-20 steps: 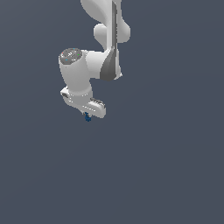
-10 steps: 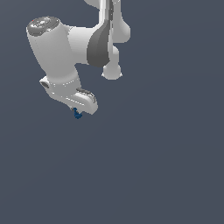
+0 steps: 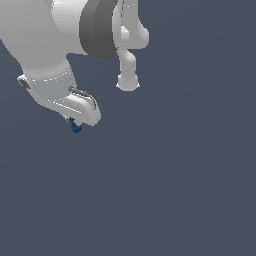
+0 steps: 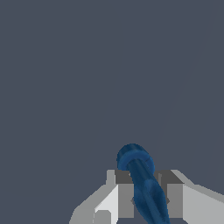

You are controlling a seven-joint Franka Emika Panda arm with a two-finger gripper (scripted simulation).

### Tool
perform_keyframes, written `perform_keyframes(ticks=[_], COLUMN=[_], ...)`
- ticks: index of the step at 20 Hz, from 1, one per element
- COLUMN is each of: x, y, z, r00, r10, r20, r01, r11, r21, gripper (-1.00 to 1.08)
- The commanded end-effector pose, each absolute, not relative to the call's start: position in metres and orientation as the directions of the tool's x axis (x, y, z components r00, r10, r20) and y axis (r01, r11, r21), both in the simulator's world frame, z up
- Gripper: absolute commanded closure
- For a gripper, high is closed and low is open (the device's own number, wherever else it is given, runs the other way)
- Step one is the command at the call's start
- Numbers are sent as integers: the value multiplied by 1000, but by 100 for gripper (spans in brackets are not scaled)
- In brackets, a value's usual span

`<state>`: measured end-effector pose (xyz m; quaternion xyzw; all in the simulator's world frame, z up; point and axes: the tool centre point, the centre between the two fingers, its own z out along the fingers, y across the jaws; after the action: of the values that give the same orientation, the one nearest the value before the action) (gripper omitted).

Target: Pick up the object and move it to a goal position.

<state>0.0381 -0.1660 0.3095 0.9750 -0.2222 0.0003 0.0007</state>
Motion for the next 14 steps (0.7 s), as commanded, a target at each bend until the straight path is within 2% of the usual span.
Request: perform_keyframes(ticks=[1, 14], x=[45, 75], y=[-170, -186], z=[323, 376], r00=[901, 902], r10=[-433, -433], r20=[0, 0], r01=[-433, -433], r11=[-901, -902], r21=[1, 1], gripper=[108, 108])
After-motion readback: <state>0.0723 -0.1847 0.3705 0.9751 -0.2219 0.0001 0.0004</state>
